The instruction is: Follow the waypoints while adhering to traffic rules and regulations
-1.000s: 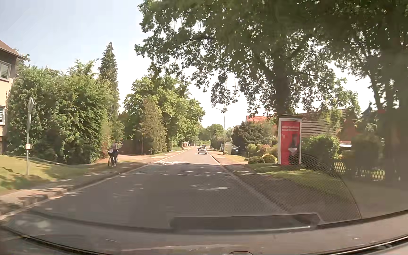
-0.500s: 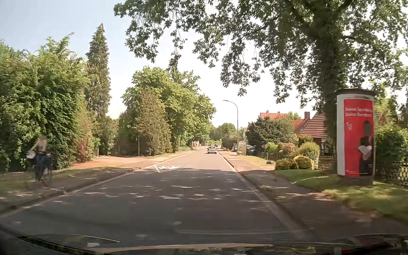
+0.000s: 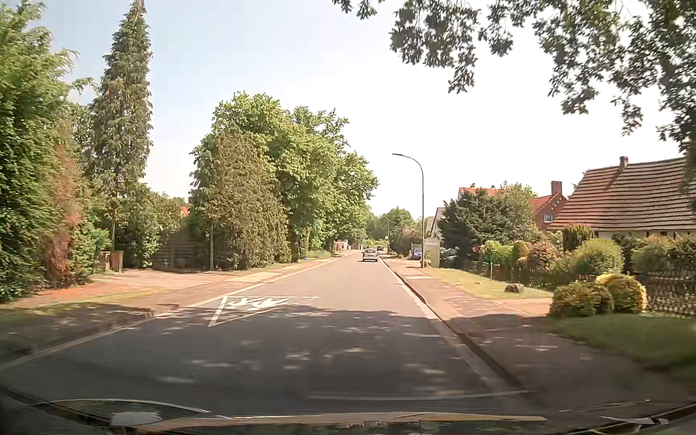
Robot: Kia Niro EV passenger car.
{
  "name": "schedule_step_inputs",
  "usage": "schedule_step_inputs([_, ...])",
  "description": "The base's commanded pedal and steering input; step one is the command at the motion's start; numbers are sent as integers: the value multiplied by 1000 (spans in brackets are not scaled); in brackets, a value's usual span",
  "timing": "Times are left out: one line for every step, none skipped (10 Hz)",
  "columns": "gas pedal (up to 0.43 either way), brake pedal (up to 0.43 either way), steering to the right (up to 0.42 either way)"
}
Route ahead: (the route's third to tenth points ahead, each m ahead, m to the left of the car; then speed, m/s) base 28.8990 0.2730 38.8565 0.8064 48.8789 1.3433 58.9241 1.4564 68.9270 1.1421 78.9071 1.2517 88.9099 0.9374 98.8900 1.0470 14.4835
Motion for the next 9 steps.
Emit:
schedule_step_inputs([177,0,-5])
schedule_step_inputs([177,0,-5])
schedule_step_inputs([189,0,-4])
schedule_step_inputs([189,0,-4])
schedule_step_inputs([189,0,-4])
schedule_step_inputs([189,0,-3])
schedule_step_inputs([189,0,-2])
schedule_step_inputs([169,0,-2])
schedule_step_inputs([130,0,-1])
